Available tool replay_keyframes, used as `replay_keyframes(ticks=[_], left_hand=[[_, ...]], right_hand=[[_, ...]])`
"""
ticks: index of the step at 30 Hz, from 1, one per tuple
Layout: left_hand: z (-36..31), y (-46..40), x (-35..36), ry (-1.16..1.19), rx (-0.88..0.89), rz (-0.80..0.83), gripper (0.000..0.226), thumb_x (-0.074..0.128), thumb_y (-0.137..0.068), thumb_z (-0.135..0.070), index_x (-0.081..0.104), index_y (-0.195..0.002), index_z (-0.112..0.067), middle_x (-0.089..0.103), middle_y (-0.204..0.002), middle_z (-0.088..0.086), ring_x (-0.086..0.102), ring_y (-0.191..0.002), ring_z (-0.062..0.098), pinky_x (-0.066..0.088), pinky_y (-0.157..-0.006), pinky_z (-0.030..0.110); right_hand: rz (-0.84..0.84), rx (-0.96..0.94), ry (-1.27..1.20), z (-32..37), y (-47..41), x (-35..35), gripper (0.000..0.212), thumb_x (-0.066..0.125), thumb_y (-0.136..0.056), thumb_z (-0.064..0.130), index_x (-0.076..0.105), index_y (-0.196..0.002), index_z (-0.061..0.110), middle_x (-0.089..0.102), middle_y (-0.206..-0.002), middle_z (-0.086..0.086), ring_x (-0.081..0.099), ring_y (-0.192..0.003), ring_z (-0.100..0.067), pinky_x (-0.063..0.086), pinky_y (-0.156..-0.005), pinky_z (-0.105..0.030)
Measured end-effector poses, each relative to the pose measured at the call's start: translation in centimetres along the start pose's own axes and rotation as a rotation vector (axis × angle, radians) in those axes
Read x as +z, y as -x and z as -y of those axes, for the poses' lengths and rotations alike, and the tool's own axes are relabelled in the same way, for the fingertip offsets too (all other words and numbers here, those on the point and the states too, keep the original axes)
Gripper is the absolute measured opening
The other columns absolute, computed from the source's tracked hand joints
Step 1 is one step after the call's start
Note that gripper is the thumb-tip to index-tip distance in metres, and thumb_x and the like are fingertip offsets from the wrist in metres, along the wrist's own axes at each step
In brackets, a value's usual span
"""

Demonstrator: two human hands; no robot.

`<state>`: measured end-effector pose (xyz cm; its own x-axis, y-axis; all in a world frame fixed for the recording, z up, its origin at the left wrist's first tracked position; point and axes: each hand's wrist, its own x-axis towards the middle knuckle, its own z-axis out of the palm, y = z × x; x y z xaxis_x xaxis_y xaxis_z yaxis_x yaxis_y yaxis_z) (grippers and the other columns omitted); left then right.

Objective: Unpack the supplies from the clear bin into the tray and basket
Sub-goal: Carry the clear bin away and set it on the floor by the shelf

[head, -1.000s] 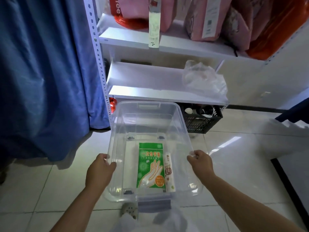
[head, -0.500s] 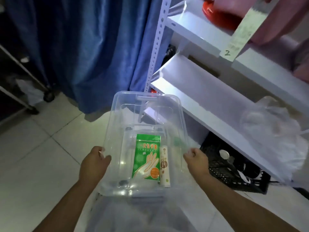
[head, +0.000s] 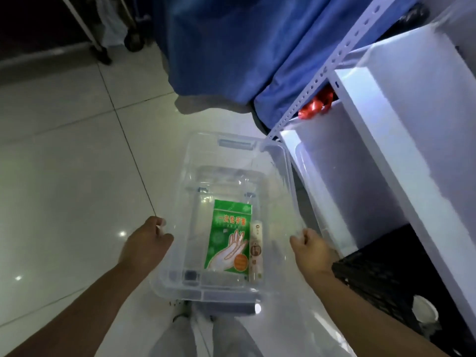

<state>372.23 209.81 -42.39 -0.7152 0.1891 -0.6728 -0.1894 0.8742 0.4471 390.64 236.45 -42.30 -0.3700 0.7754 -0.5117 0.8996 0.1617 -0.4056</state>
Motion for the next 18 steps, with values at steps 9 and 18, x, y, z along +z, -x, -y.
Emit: replay_keyframes(ticks=[9, 18], left_hand=[[7.2, -13.4, 9.8, -0.020, -0.046, 0.129, 0.036, 0.060, -0.082, -0.014, 0.049, -0.116, -0.013, 0.063, -0.081, 0.003, 0.066, -0.070, 0.027, 0.054, -0.064, 0.035], [11.3, -19.3, 18.2, -0.067, -0.027, 0.040, 0.048, 0.068, -0.080, -0.028, 0.049, -0.121, -0.011, 0.064, -0.084, -0.004, 0.061, -0.075, 0.016, 0.043, -0.064, 0.027]], right_hand=[[0.041, -0.076, 0.090, -5.3, -13.1, 13.6, 0.013, 0.054, -0.088, 0.021, 0.059, -0.094, 0.011, 0.058, -0.072, -0.006, 0.059, -0.073, -0.030, 0.050, -0.070, -0.038], [-0.001, -0.228, 0.340, -7.7, -22.2, 19.9, 0.028, 0.055, -0.092, 0.027, 0.056, -0.114, 0.010, 0.057, -0.078, -0.003, 0.056, -0.077, -0.028, 0.047, -0.068, -0.036]])
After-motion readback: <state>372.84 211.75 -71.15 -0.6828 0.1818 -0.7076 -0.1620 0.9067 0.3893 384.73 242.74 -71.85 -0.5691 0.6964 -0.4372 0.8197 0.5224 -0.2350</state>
